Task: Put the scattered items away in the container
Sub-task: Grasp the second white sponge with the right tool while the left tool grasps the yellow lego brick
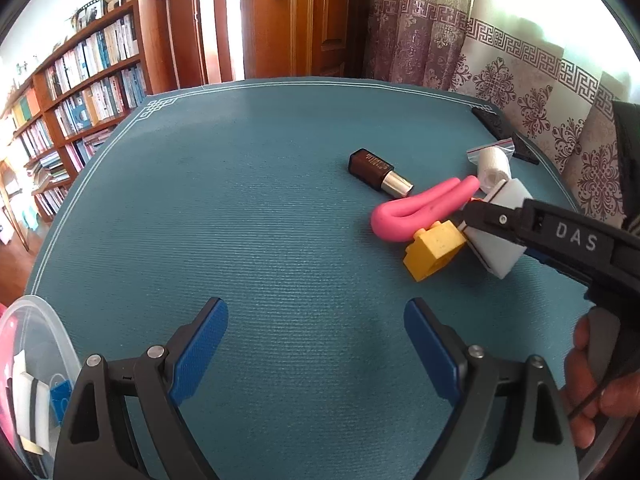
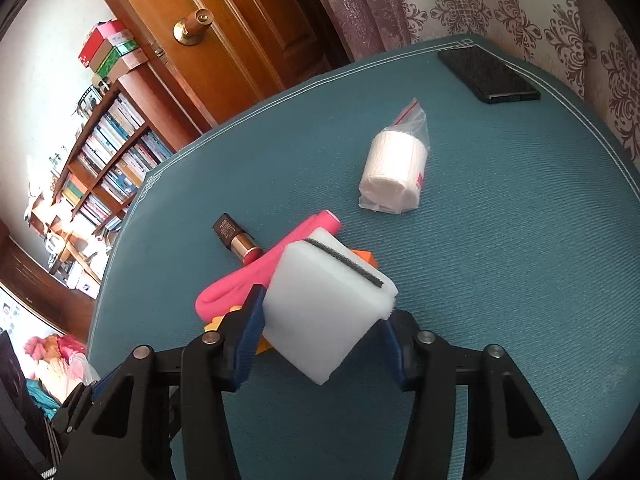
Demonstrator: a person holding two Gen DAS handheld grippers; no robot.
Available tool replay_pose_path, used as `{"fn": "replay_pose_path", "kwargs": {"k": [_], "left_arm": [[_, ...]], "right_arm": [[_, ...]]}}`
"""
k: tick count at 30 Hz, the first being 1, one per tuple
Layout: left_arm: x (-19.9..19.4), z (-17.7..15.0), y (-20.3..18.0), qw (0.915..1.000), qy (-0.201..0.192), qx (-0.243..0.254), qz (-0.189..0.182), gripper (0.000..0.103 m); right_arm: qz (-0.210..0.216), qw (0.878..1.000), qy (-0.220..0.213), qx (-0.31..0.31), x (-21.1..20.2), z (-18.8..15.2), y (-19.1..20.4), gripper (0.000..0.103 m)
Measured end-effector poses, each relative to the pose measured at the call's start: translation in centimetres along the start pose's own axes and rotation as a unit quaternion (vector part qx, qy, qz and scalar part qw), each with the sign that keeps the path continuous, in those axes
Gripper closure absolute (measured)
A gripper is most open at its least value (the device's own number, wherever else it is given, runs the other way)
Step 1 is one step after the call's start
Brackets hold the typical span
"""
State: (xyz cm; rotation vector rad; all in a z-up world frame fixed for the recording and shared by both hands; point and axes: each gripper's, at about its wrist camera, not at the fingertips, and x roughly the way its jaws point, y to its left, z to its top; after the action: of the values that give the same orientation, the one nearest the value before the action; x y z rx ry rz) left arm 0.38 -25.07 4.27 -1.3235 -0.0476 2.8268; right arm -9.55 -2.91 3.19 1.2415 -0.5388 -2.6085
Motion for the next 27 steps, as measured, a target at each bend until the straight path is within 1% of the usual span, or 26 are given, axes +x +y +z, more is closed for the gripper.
{"fn": "replay_pose_path", "kwargs": {"k": [4,10,15,19,23,27], "left_arm": [[0.3,0.2,-0.7,0.9999,0.003,0.002,-0.013,0.011],[0.8,0.8,-2.1,0.9998,0.0,0.012,-0.018,0.011],[1.6,1.4,-3.2,0.9994,0.006,0.004,-0.034,0.011],[2.4,1.8,-4.1,0.9992,0.012,-0.006,-0.039,0.011],[3.2,2.2,-5.0,0.9991,0.014,-0.011,-0.038,0.011],[3.7,2.7,-5.5,0.9997,0.006,-0.012,-0.018,0.011]], "right_arm": [[-0.003,1.0,-0.007,-0.009,-1.0,-0.4,-0.6,0.049],[-0.028,0.998,-0.033,-0.033,-3.5,-1.4,-1.8,0.049],[-0.038,0.998,-0.042,-0.025,-4.6,-2.1,-3.2,0.049],[-0.042,0.998,-0.05,-0.013,-5.2,-2.2,-4.1,0.049],[-0.037,0.998,-0.052,-0.005,-5.5,-2.1,-4.7,0.049],[-0.036,0.998,-0.057,-0.007,-5.6,-2.2,-4.7,0.049]]}}
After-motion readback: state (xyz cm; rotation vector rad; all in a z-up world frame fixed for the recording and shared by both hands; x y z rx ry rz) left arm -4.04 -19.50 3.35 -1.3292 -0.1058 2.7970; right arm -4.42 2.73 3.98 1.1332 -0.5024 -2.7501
